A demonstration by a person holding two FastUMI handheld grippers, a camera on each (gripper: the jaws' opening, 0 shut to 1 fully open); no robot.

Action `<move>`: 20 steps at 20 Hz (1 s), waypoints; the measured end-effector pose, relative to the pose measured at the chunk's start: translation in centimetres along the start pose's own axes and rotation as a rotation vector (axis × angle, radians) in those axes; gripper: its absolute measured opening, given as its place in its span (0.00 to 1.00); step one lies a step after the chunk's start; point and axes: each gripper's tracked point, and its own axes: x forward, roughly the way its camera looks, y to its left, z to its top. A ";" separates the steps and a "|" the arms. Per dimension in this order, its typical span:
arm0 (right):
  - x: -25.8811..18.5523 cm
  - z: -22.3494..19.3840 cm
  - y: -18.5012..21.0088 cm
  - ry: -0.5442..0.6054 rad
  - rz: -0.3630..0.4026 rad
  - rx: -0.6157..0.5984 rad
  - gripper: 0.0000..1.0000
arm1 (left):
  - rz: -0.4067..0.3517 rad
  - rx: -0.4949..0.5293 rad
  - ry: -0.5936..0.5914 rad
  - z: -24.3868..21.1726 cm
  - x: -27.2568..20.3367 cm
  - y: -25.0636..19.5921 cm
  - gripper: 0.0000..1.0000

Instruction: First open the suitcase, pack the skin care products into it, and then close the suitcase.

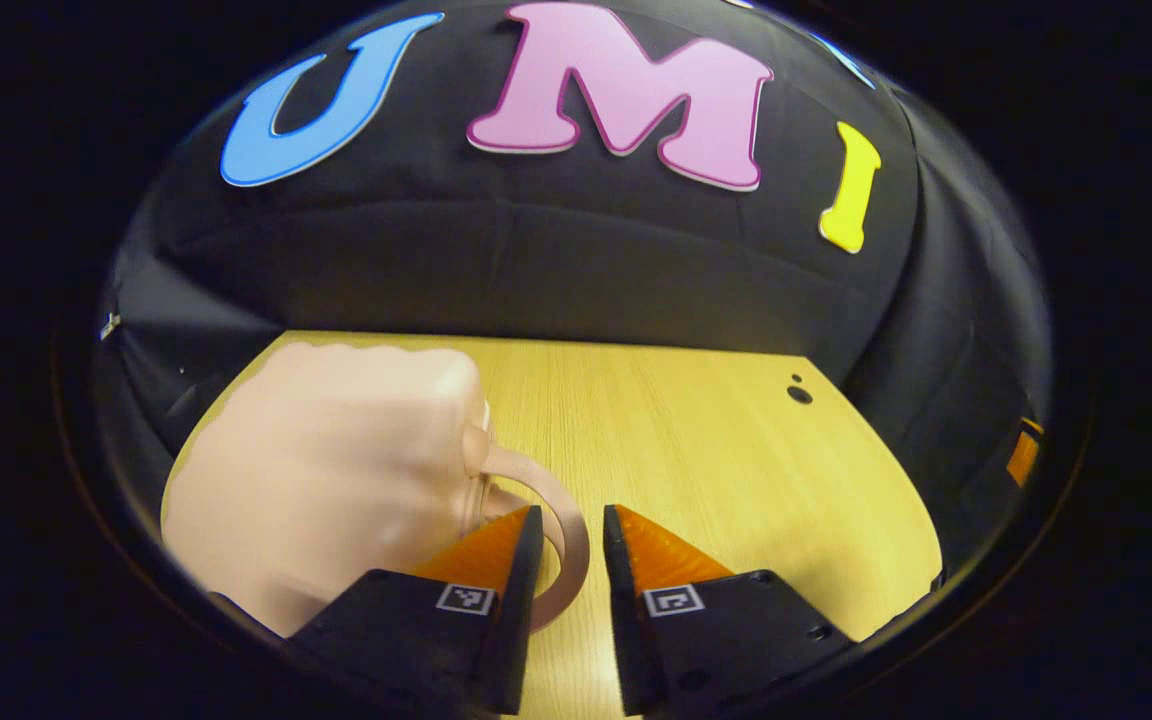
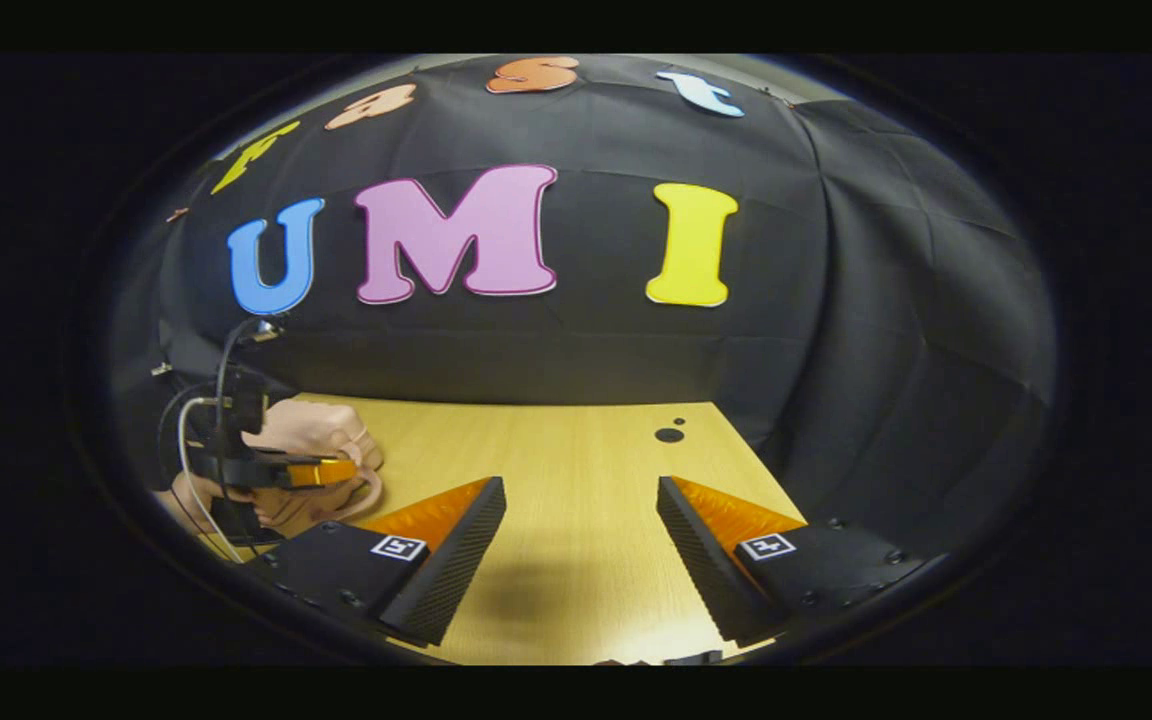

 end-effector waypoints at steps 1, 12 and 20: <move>-0.1 0.4 0.2 -0.006 0.009 -0.001 0.97 | 0.005 -0.003 -0.052 1.5 -1.9 -0.1 0.49; -8.1 9.2 4.7 -0.210 -0.019 0.054 0.97 | -0.022 0.094 -0.434 13.2 -24.0 -1.9 0.97; -18.0 10.2 11.0 -0.306 0.016 0.121 0.98 | 0.032 0.105 -0.617 12.8 -35.2 1.8 0.96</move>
